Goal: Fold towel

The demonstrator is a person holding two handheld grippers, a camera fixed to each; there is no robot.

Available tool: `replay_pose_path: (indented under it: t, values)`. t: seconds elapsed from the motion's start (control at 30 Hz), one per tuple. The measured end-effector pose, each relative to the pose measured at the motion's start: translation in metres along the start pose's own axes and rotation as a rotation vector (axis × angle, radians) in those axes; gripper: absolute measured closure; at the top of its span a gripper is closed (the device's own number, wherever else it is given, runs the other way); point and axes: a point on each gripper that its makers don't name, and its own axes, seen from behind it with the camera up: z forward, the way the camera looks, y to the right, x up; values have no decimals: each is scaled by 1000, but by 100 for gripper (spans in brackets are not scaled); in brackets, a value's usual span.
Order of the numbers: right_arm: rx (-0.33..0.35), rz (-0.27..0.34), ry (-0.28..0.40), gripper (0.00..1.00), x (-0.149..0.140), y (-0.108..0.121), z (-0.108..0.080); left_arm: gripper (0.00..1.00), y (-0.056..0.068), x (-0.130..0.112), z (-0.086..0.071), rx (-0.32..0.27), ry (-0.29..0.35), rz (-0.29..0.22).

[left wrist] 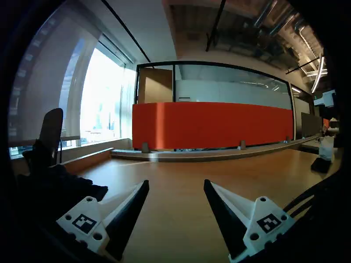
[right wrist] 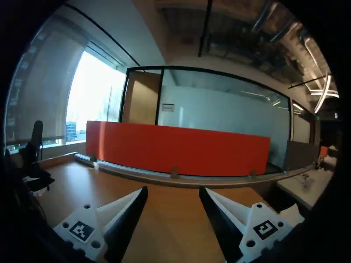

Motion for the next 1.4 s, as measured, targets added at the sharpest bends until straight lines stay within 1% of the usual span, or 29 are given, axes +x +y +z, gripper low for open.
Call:
replay_pose_path:
  t: [0.2, 0.37, 0.5, 0.8, 0.93, 1.0, 1.1, 1.2, 1.4]
  values:
    - [-12, 17, 20, 10, 3, 16, 3, 8, 0, 0, 0, 0, 0, 0]
    - [-28, 28, 27, 10, -2, 31, 7, 8, 0, 0, 0, 0, 0, 0]
    - [-40, 30, 46, 10, -6, 39, 9, 8, 0, 0, 0, 0, 0, 0]
    - [-65, 53, 53, 9, -35, 54, 8, 8, 0, 0, 0, 0, 0, 0]
    - [-73, 92, 52, 7, -50, 58, 3, 8, 0, 0, -1, 0, 0, 0]
    - [-79, 114, 50, 4, -58, 60, 1, 8, 0, 0, -1, 0, 0, 0]
    - [-94, 137, 42, 3, -73, 63, -1, 8, 1, 0, -1, 0, 0, 0]
    - [-105, 153, 36, 2, -86, 64, -2, 8, 1, 0, -1, 0, 0, 0]
    - [-96, 168, 35, 1, -105, 58, -1, 8, 1, 0, -1, 0, 0, 0]
